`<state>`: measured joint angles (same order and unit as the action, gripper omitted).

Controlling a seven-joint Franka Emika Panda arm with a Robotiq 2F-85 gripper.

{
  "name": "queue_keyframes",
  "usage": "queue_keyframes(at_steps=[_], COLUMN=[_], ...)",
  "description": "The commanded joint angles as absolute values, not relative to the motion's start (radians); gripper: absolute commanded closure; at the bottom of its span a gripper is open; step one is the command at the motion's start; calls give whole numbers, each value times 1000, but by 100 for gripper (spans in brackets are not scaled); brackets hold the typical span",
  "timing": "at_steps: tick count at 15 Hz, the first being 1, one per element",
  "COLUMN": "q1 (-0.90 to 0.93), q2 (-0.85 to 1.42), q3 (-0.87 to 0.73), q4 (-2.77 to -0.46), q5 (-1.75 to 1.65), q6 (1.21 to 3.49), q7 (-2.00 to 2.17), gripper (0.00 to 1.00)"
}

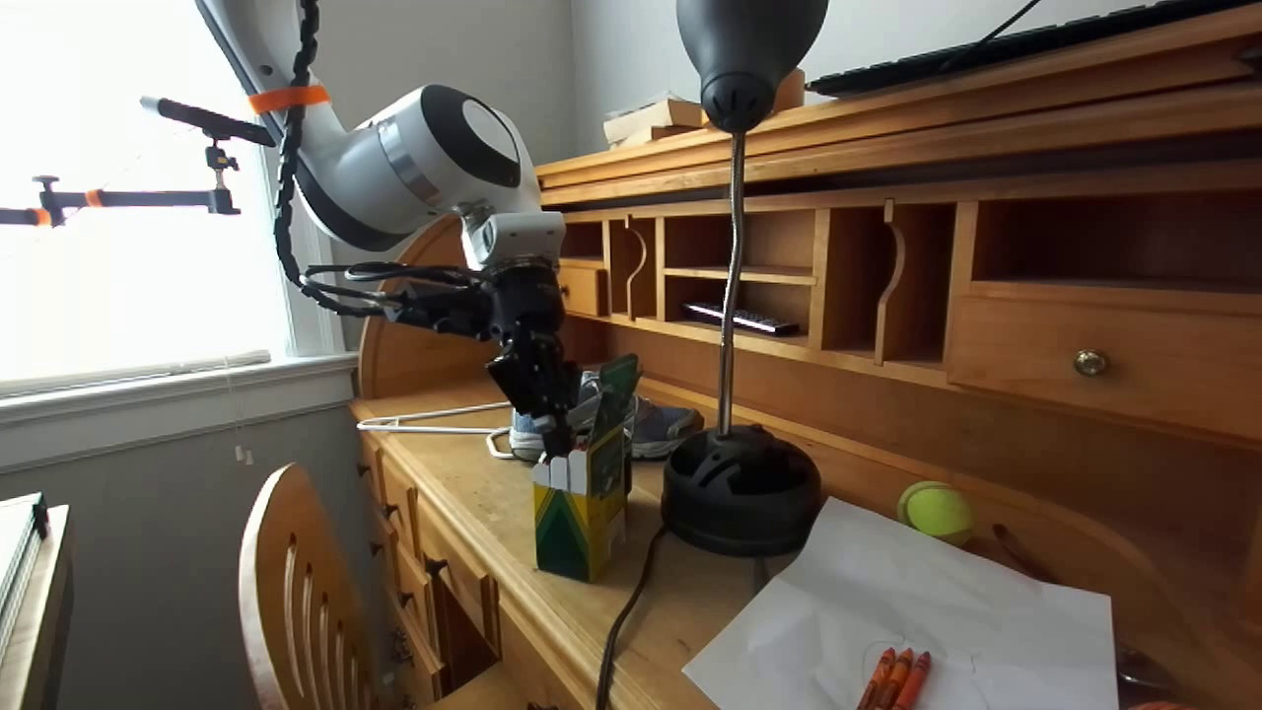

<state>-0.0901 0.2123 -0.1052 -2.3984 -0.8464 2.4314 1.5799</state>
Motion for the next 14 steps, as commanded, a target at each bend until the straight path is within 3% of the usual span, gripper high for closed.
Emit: queue_keyframes(at_steps=[1,14], q1=[-75,-40], q2=[212,139], q3=[-116,-101], q4=[-2387,-2401], q5=[-820,-783], q6=[2441,2415], q7=[1568,1541], gripper=[100,100])
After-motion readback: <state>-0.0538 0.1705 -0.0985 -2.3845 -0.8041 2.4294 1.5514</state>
